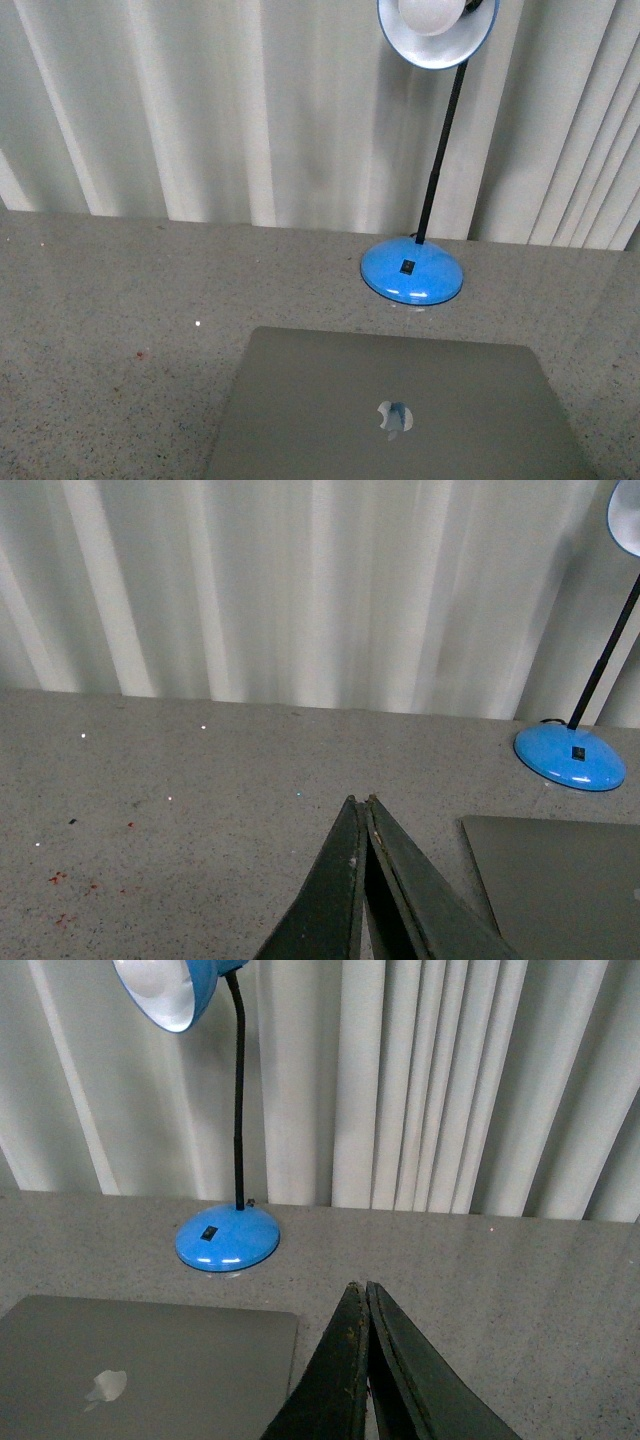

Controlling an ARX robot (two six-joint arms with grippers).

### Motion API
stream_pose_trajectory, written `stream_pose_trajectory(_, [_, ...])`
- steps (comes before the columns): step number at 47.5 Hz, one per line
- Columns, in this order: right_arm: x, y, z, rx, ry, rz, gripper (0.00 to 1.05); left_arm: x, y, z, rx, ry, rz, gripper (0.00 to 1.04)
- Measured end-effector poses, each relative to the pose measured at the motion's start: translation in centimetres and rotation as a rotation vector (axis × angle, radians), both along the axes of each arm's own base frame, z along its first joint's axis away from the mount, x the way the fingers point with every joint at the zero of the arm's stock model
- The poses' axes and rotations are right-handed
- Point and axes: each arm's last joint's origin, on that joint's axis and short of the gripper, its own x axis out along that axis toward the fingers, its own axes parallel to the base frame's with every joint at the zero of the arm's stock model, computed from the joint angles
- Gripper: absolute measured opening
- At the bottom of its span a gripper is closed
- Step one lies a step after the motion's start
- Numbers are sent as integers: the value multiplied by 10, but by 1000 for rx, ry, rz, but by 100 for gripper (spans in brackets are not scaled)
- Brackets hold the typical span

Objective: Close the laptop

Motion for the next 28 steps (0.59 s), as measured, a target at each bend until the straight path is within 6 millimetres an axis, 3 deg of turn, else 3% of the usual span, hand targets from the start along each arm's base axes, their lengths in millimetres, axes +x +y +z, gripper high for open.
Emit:
stream_pose_trajectory(7, [0,0,0,0,0,0,4,0,0,0,-1,0,0,5])
stream_pose_trajectory(15, [0,0,0,0,0,0,30,0,0,0,-1,0,0,31])
stream_pose_trajectory(23, [0,0,0,0,0,0,69,0,0,0,0,0,0,69])
stream_pose_trajectory(28, [0,0,0,0,0,0,87,0,0,0,0,0,0,89])
